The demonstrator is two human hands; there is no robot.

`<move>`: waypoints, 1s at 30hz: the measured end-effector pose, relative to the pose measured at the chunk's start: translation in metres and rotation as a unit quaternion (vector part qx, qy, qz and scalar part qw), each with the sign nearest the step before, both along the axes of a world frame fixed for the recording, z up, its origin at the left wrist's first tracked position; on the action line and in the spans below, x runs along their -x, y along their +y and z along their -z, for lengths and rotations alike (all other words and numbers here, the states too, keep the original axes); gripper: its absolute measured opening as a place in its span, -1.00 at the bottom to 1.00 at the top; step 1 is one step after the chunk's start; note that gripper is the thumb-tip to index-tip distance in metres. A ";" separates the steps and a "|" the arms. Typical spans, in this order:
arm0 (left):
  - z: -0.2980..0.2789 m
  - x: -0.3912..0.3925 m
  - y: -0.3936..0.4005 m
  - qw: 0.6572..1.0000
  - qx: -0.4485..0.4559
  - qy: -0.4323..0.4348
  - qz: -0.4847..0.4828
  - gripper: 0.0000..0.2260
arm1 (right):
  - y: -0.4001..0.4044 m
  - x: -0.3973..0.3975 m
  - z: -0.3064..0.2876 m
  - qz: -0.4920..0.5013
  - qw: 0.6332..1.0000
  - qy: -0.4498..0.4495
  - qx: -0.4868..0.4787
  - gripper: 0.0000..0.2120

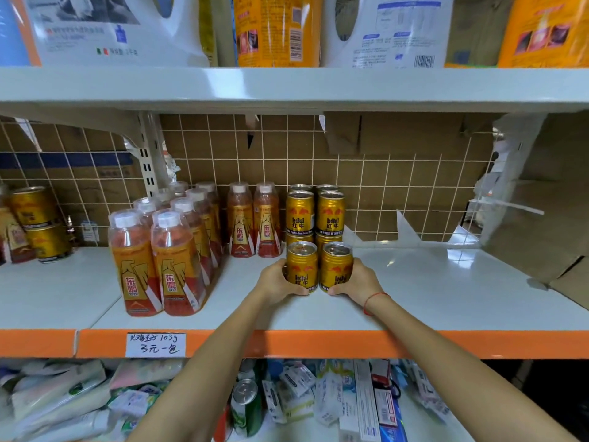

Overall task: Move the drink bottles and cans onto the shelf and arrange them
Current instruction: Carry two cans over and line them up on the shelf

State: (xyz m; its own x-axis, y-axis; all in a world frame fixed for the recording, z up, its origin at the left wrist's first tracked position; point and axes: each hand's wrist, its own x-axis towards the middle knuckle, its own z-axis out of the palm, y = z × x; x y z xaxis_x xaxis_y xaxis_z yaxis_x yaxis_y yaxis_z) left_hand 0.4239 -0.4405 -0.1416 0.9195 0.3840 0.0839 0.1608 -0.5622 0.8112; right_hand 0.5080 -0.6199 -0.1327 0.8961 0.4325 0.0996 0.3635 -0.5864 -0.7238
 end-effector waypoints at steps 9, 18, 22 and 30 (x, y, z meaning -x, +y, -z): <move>-0.002 -0.012 0.008 1.000 0.022 0.016 0.011 -0.35 | 0.009 -0.012 0.002 -0.006 1.000 0.009 -0.014 -0.34; -0.001 -0.016 0.012 0.999 0.031 0.016 0.009 -0.39 | 0.014 -0.016 0.002 -0.011 1.000 0.003 -0.009 -0.33; -0.001 -0.016 0.013 0.999 0.029 0.017 0.013 -0.39 | 0.015 -0.016 0.003 -0.008 1.000 -0.002 -0.009 -0.33; -0.001 -0.017 0.019 0.999 0.024 0.018 0.029 -0.41 | 0.015 -0.016 0.002 -0.021 1.000 -0.002 -0.007 -0.33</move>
